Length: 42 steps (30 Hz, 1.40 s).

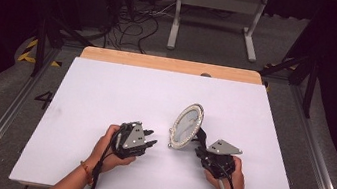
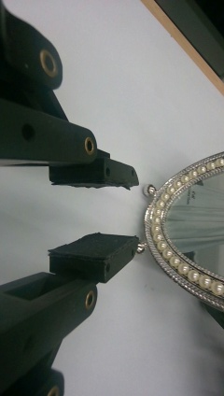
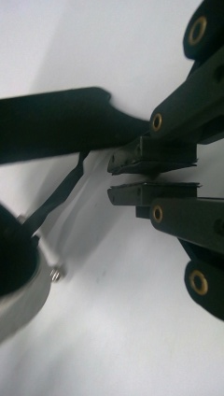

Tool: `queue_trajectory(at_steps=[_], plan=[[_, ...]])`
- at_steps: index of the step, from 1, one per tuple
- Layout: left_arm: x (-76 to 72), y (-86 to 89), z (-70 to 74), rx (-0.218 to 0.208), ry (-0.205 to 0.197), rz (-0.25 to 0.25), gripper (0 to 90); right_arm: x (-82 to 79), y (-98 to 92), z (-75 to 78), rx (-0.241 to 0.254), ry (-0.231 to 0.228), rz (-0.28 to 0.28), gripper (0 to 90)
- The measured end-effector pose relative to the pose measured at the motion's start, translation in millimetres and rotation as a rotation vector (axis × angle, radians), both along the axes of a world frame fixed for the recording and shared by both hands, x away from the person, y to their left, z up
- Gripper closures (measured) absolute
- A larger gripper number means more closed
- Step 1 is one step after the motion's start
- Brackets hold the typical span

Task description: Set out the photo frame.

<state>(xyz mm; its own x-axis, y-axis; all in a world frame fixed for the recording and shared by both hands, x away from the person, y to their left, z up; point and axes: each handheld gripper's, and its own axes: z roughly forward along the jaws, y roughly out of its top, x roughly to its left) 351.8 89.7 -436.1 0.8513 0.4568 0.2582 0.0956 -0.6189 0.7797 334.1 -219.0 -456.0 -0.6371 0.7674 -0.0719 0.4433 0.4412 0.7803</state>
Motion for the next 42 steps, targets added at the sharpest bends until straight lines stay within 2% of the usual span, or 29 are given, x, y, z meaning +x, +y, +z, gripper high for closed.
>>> queue_trajectory(at_steps=[3, 5, 7, 9, 14, 16, 18, 20, 23, 27, 30, 35, 39, 42], plan=[[-3.4, 5.8, -1.4, 0.027, 0.008, 0.013, 64.2, -7.1, 6.1, 5.7, 0.035, -0.017, 0.039, 77.6], [-7.5, 11.8, -3.2, 0.025, 0.026, 0.013, 63.1, -11.8, 11.9, 9.2, 0.05, -0.027, 0.063, 74.9], [-12.8, 18.5, -4.9, 0.039, 0.023, 0.015, 63.2, -14.9, 18.0, 11.1, 0.058, -0.034, 0.075, 69.9], [-18.1, 26.2, -5.2, 0.027, 0.033, 0.025, 62.7, -16.2, 23.8, 11.7, 0.067, -0.036, 0.083, 64.6], [-29.6, 46.0, -6.3, 0.025, 0.022, 0.069, 57.0, -13.6, 34.1, 12.4, 0.107, -0.038, 0.055, 57.4], [-31.3, 48.8, -7.8, 0.023, 0.021, 0.083, 53.6, -12.0, 36.6, 13.2, 0.104, -0.046, 0.04, 56.3], [-34.9, 56.6, -11.5, -0.009, 0.022, 0.106, 51.6, -10.7, 38.8, 13.2, 0.114, -0.044, 0.036, 56.2], [-35.8, 58.1, -12.0, -0.022, 0.033, 0.111, 50.1, -10.4, 39.8, 13.3, 0.117, -0.046, 0.031, 56.2], [-36.8, 59.5, -11.7, -0.031, 0.033, 0.117, 45.6, -10.0, 44.5, 14.8, 0.135, -0.053, 0.025, 50.6], [-36.5, 57.2, -14.0, -0.003, 0.034, 0.116, 43.5, -6.1, 48.7, 15.8, 0.172, -0.053, 0.006, 50.3], [-37.6, 56.2, -14.9, -0.002, 0.04, 0.118, 42.5, -2.0, 50.7, 17.1, 0.201, -0.062, -0.016, 53.2], [-40.7, 55.3, -19.8, 0.045, 0.037, 0.125, 41.7, 2.4, 52.7, 16.5, 0.232, -0.067, -0.045, 54.6], [-39.1, 55.5, -21.5, 0.047, 0.05, 0.124, 40.9, 3.8, 54.5, 15.2, 0.263, -0.068, -0.079, 56.5], [-37.9, 53.8, -21.5, 0.042, 0.054, 0.126, 40.6, 5.0, 53.8, 14.9, 0.274, -0.067, -0.079, 56.6]])
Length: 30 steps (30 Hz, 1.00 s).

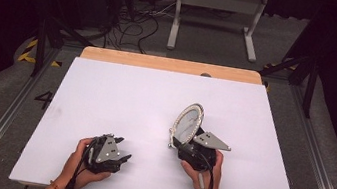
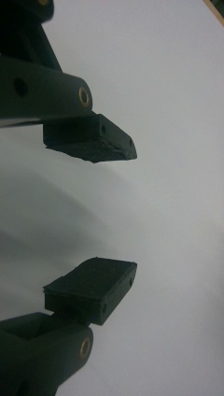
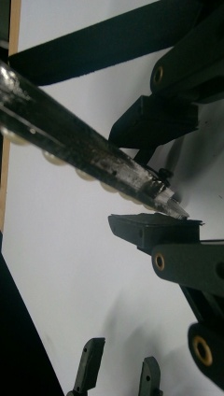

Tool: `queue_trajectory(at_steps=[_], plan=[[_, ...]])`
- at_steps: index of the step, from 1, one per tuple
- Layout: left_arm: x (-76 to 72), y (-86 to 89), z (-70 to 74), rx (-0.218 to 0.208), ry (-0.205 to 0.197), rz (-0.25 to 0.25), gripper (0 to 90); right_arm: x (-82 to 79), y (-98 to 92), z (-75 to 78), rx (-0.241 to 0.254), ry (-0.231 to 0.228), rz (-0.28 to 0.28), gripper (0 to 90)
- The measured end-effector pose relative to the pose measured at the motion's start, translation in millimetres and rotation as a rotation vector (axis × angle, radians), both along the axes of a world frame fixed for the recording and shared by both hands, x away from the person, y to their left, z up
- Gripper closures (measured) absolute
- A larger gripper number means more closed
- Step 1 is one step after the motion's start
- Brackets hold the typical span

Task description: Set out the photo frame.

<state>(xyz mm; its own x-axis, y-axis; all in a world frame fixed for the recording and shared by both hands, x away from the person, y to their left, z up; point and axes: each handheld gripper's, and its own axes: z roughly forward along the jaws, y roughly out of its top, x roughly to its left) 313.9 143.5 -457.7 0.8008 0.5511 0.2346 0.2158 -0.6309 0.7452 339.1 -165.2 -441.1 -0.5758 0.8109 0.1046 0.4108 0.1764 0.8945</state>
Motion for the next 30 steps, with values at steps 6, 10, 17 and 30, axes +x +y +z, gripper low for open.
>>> queue_trajectory(at_steps=[6, 10, 17, 30], plan=[[-0.2, -1.4, -1.9, 0.021, 0.004, -0.005, 40.2, -0.4, -1.5, -0.3, -0.007, -0.003, 0.013, 57.1], [0.4, 0.5, -1.3, 0.014, 0.009, -0.005, 40.0, 0.2, -5.9, -0.2, -0.003, 0.007, 0.044, 57.3], [2.4, 0.0, 0.1, 0.01, 0.009, -0.009, 38.4, -5.2, -15.2, 0.0, -0.001, 0.008, 0.069, 60.0], [10.7, -9.0, 2.1, 0.003, 0.012, -0.039, 37.2, -15.6, -26.4, 0.5, -0.005, 0.001, 0.079, 64.3]])
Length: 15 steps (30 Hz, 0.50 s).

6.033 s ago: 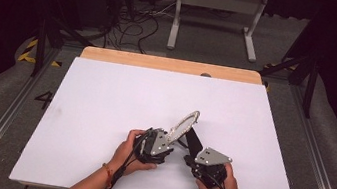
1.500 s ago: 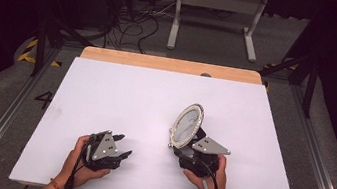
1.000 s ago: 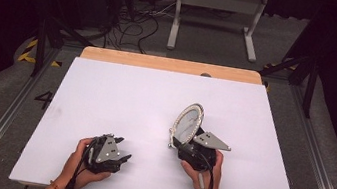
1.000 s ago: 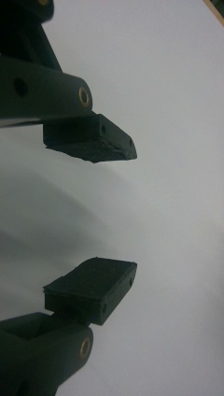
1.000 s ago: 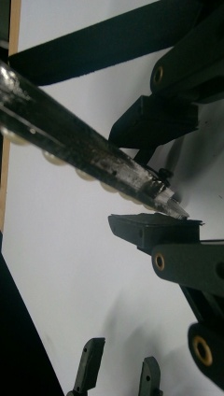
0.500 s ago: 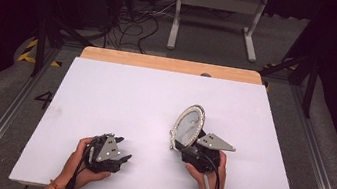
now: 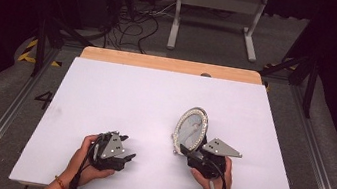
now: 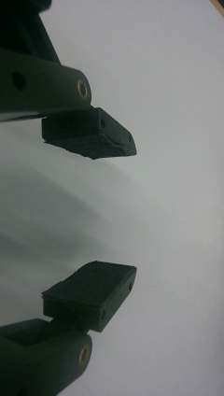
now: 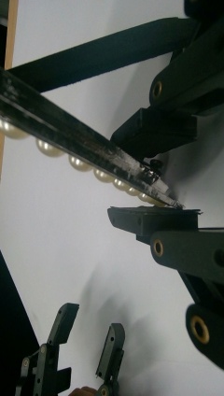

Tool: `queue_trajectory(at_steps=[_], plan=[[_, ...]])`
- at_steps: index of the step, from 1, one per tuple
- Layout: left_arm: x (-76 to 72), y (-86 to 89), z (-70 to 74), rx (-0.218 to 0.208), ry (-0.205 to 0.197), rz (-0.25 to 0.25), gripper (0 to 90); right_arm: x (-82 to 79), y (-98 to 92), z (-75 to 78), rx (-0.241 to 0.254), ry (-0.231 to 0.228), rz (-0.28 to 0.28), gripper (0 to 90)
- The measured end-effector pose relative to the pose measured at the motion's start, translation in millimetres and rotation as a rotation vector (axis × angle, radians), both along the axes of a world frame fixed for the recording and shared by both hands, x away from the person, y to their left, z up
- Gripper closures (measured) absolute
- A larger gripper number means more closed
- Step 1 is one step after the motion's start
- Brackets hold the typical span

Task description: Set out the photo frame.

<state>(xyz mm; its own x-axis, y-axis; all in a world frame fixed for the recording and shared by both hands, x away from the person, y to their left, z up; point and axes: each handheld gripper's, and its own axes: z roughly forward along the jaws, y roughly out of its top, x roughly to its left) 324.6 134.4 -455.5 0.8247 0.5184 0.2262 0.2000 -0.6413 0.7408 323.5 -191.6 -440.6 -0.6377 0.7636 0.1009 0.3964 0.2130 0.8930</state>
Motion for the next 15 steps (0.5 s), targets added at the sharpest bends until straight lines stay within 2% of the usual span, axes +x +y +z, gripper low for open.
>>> queue_trajectory(at_steps=[2, 4, 7, 8, 10, 13, 15], plan=[[0.6, -1.3, 0.1, -0.005, 0.006, -0.003, 36.9, -0.8, -1.0, 0.5, 0.006, -0.005, -0.001, 63.4], [1.6, -2.0, 0.5, -0.005, 0.001, -0.006, 36.9, -0.5, -1.8, 2.1, 0.018, -0.009, -0.016, 55.9], [2.8, -2.5, 0.6, -0.005, 0.002, -0.005, 37.0, 1.8, -2.8, 5.2, 0.039, -0.007, -0.052, 50.3], [2.8, -2.6, 0.6, -0.002, 0.001, -0.004, 37.0, 2.6, -3.0, 5.6, 0.057, -0.016, -0.066, 50.3], [1.9, -2.7, 0.5, -0.005, 0.0, -0.002, 36.9, 4.9, -0.6, 5.4, 0.079, -0.003, -0.077, 49.0], [0.9, -0.8, 0.5, -0.003, 0.0, 0.005, 36.5, 5.8, 5.8, 2.7, 0.05, -0.009, -0.069, 49.4], [0.6, 1.0, 0.8, -0.007, -0.001, 0.01, 36.3, 6.3, 7.8, 1.4, 0.056, -0.008, -0.076, 53.3]])
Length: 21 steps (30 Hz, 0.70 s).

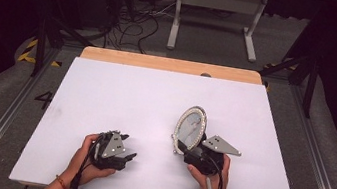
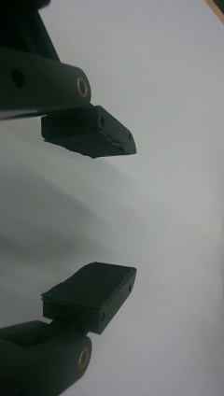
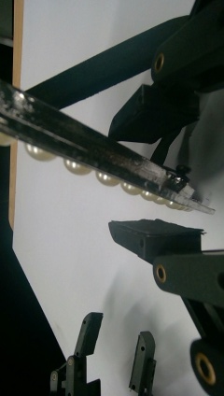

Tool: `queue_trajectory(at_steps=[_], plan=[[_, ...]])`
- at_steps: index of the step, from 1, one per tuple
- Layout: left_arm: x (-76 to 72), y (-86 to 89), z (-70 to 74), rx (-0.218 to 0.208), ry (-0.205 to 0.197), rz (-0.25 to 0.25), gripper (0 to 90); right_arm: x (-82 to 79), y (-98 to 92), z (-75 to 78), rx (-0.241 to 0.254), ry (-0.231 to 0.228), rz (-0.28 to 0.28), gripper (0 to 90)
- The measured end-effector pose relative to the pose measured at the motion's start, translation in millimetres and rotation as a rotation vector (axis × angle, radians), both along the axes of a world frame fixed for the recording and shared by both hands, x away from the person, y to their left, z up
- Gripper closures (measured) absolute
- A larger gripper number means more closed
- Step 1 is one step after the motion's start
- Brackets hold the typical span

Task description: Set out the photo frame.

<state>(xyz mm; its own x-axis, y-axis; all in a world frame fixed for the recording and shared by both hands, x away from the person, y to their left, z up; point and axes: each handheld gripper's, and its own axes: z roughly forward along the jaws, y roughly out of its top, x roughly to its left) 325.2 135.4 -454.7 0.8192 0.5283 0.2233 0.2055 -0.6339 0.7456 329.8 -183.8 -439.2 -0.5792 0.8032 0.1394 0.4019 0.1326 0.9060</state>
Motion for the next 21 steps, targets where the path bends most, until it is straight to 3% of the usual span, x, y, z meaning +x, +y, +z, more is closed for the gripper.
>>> queue_trajectory(at_steps=[3, 8, 14, 17, 19, 21], plan=[[0.1, 2.0, 0.2, -0.004, 0.003, 0.004, 36.1, 0.7, -0.6, -0.6, 0.007, -0.013, -0.002, 62.6], [0.9, 1.2, 2.6, -0.025, 0.009, 0.006, 35.6, 0.6, -5.2, -0.8, 0.019, -0.006, 0.023, 63.5], [10.6, -6.4, 13.0, -0.084, 0.029, -0.025, 36.2, 0.1, -13.4, 0.4, 0.027, 0.019, 0.065, 69.6], [20.9, -18.6, 19.4, -0.116, 0.036, -0.064, 32.1, -1.9, -19.2, 2.4, 0.012, 0.036, 0.089, 72.0], [32.8, -31.8, 23.5, -0.16, 0.076, -0.083, 27.0, -2.1, -23.9, 3.2, 0.013, 0.048, 0.112, 73.4], [42.1, -45.0, 25.0, -0.175, 0.099, -0.103, 23.5, -2.3, -26.2, 4.0, 0.009, 0.052, 0.117, 73.8]])
